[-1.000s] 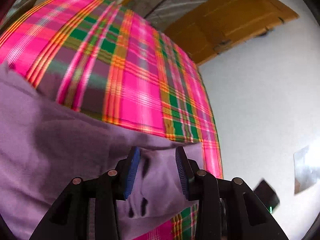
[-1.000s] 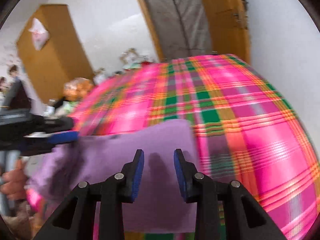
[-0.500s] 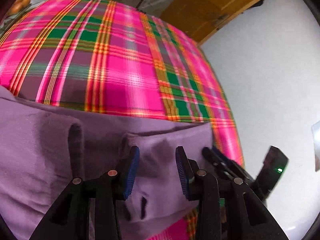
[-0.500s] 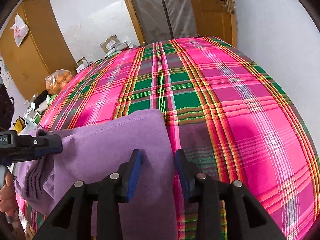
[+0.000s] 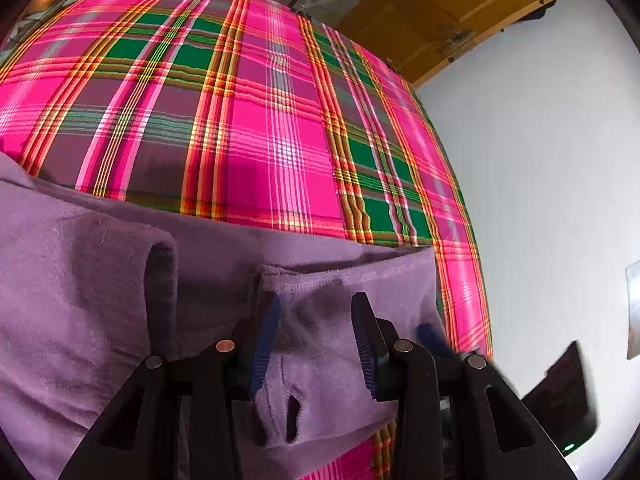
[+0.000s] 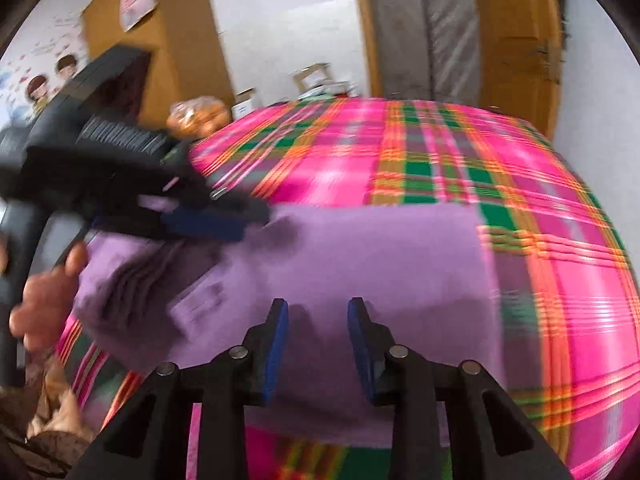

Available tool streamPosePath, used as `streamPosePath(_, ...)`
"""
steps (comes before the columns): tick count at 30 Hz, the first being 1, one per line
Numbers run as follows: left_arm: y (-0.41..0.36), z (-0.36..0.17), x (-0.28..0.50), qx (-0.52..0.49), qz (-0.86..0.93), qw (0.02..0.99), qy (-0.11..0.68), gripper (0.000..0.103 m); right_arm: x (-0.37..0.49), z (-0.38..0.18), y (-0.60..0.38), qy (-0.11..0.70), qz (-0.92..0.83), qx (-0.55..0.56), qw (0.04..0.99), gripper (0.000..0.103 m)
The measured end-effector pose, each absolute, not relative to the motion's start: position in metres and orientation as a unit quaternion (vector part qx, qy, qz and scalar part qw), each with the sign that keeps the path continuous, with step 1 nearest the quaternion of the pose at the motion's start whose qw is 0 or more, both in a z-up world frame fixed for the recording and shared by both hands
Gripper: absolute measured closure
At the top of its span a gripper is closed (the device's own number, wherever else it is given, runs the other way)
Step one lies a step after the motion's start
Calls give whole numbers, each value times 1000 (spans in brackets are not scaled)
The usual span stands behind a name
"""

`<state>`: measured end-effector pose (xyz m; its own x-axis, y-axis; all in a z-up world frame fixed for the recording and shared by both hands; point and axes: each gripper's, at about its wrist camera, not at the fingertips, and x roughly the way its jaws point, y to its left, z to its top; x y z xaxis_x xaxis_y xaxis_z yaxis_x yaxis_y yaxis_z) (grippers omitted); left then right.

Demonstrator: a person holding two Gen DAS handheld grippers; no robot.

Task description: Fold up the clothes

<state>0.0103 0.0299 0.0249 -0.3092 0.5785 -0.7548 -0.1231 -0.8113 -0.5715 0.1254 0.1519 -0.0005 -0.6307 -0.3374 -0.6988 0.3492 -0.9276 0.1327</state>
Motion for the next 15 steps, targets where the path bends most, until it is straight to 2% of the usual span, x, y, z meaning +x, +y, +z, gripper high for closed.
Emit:
streamPosePath(3,27,26,11,-546,779,223,-213,65,135,5,135,37,-902,373,216,72)
streamPosePath(6,24,28,13,-544,781,217,-216,65,133,13,135,17,-907,360,218,71)
streamPosePath(9,20,30,16,-543,783,212,-220,65,126,18,131,-10,-902,362,237,76)
streamPosePath(15,15,33,19,-539,781,214,-231,65,106,-1,119,-48,-875,414,245,78)
